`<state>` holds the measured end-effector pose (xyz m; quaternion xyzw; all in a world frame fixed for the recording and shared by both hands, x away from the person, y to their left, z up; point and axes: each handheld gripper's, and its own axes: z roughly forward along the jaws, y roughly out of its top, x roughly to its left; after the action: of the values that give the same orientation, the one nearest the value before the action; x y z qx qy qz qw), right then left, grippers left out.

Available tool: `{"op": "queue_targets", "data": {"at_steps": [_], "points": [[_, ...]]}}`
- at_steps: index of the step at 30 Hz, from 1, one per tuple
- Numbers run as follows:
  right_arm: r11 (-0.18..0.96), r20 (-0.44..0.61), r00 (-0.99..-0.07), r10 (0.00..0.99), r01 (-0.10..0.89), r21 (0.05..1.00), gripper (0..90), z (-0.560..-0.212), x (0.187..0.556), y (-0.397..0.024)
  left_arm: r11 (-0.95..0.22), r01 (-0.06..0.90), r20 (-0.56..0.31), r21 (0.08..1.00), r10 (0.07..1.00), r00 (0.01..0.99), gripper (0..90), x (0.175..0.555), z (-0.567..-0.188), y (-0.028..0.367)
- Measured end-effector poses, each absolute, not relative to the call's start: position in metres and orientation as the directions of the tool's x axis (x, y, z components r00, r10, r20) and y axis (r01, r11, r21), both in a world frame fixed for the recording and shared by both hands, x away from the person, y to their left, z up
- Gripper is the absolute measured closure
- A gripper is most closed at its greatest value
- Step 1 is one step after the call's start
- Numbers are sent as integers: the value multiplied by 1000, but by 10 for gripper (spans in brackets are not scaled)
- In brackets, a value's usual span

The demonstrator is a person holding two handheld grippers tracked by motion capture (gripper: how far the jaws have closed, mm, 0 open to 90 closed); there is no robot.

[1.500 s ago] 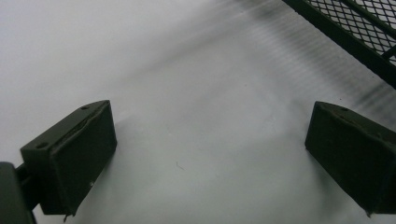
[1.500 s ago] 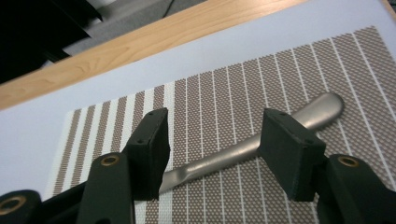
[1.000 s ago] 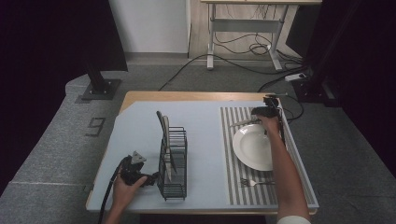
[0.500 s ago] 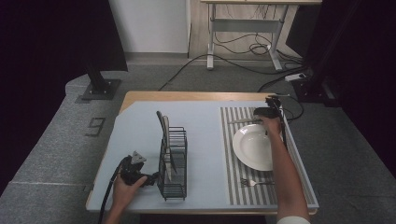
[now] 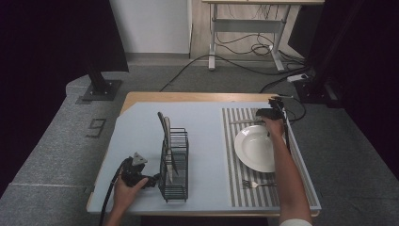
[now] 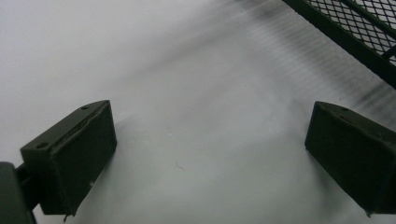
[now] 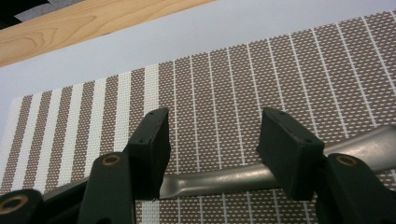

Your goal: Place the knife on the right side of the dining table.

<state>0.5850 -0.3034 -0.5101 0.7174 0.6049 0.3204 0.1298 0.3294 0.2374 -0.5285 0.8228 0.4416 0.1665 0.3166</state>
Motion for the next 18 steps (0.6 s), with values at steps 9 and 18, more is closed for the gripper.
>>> {"op": "queue_targets", "data": {"at_steps": [9,18], "points": [[-234,300,64,952,785,574,416,-510,584,-303,-409,621,-6,668,832,555,13,329,-529,237],[-221,323,-2,946,723,654,420,-494,574,-296,-410,622,-6,667,832,555,13,329,-528,237]]}}
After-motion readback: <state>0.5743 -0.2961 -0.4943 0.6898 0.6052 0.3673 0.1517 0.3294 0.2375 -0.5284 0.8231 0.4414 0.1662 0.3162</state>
